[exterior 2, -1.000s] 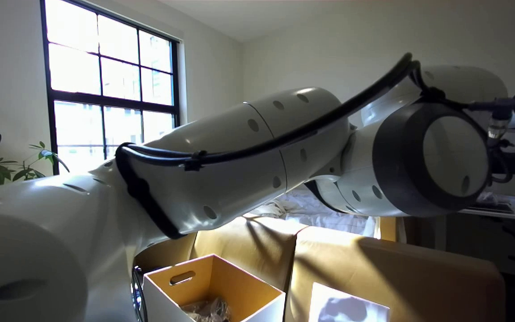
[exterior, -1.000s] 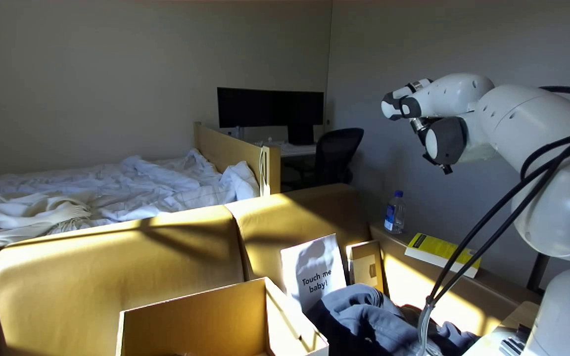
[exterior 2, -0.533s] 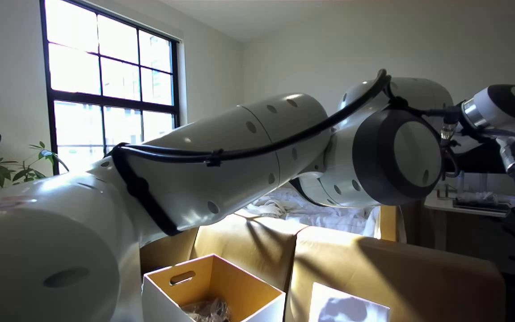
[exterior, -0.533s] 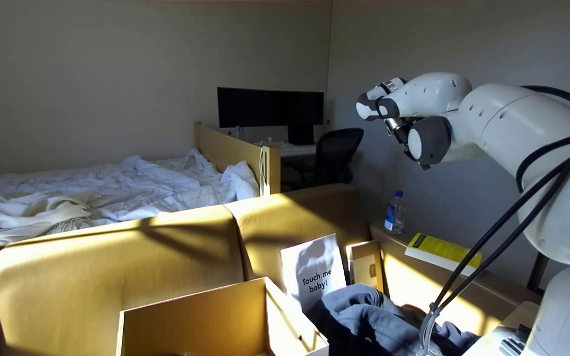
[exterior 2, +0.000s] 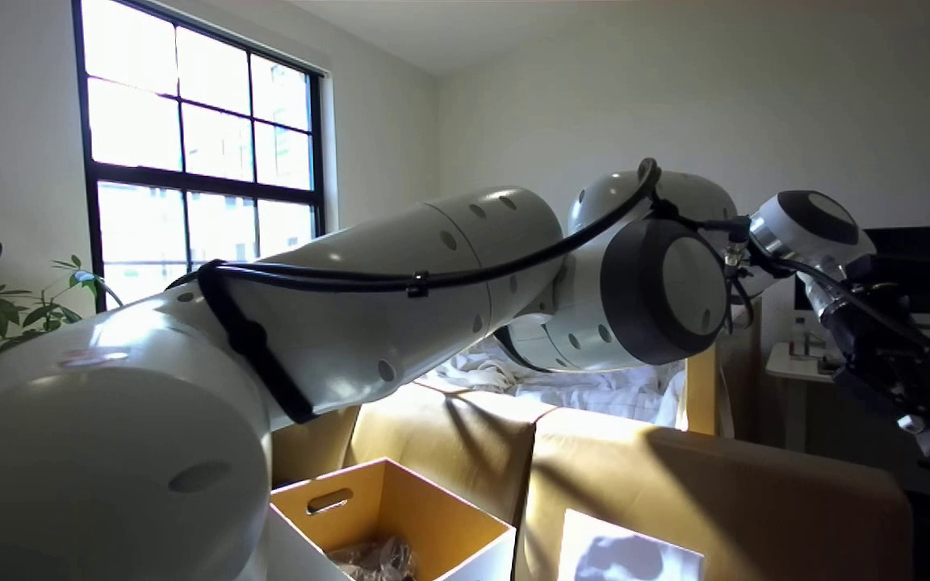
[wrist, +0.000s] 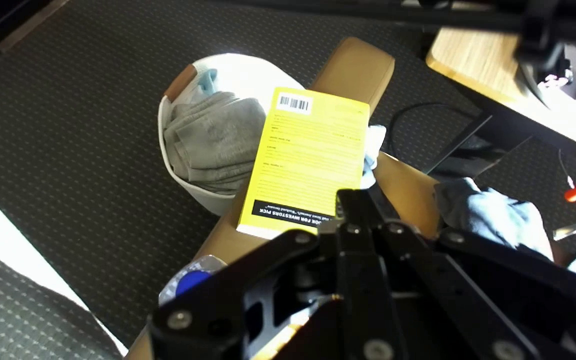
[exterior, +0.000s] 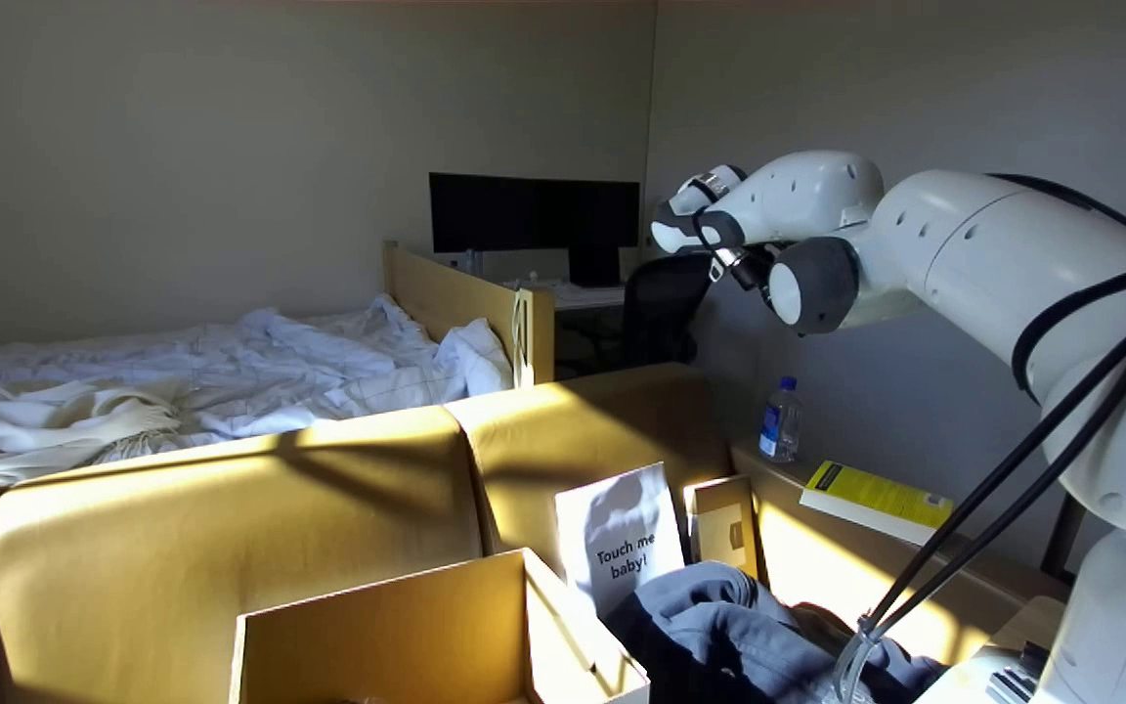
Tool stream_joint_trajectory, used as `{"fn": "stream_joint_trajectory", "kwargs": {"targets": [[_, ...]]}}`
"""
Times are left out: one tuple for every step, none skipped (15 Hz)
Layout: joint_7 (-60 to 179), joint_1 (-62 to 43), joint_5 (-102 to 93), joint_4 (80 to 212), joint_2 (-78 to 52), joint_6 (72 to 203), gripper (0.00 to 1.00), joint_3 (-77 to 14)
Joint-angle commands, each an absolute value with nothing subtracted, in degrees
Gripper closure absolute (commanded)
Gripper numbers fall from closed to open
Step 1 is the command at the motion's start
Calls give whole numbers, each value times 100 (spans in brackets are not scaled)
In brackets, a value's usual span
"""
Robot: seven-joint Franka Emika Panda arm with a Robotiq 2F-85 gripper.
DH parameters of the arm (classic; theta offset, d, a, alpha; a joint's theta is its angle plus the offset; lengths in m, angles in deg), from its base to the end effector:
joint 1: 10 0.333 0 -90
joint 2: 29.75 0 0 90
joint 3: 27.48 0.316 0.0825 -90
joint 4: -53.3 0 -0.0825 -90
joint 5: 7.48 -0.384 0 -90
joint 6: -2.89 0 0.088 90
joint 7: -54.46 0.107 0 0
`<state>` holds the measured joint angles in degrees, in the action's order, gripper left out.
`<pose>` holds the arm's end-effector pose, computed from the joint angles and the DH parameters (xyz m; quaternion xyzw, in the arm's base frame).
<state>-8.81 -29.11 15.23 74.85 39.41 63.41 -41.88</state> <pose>0.6455 -0.3494 0.3401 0.8929 0.2320 -0.3828 0.0486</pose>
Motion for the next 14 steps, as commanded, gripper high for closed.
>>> {"fn": "stream_joint_trajectory", "kwargs": {"targets": [[-1177, -2545, 2019, 7487, 4204, 6605, 100, -4495], [-1044, -2469, 2066, 7461, 4293, 6728, 100, -4522], [-996, -2369, 2136, 7472, 4379, 6800, 100, -4574], [-919, -2287, 2171, 7467, 4471, 6882, 100, -4608], [-939, -2383, 1980, 7485, 4334, 6706, 99, -4496], [-931, -2311, 2017, 7488, 4415, 6765, 99, -4533], [-923, -2263, 2036, 7500, 4462, 6797, 99, -4557], [-916, -2237, 2044, 7528, 4474, 6818, 99, -4575], [-914, -2239, 2048, 7554, 4466, 6842, 99, -4583], [-707, -2372, 1963, 7597, 4274, 6820, 100, -4585], [-460, -2560, 1697, 7612, 4085, 6802, 100, -4430], [-407, -2628, 1586, 7681, 4016, 6747, 100, -4371], [-209, -2704, 1431, 7714, 4068, 6750, 100, -4284], [3, -2753, 1252, 7787, 4162, 6675, 100, -4181]]}}
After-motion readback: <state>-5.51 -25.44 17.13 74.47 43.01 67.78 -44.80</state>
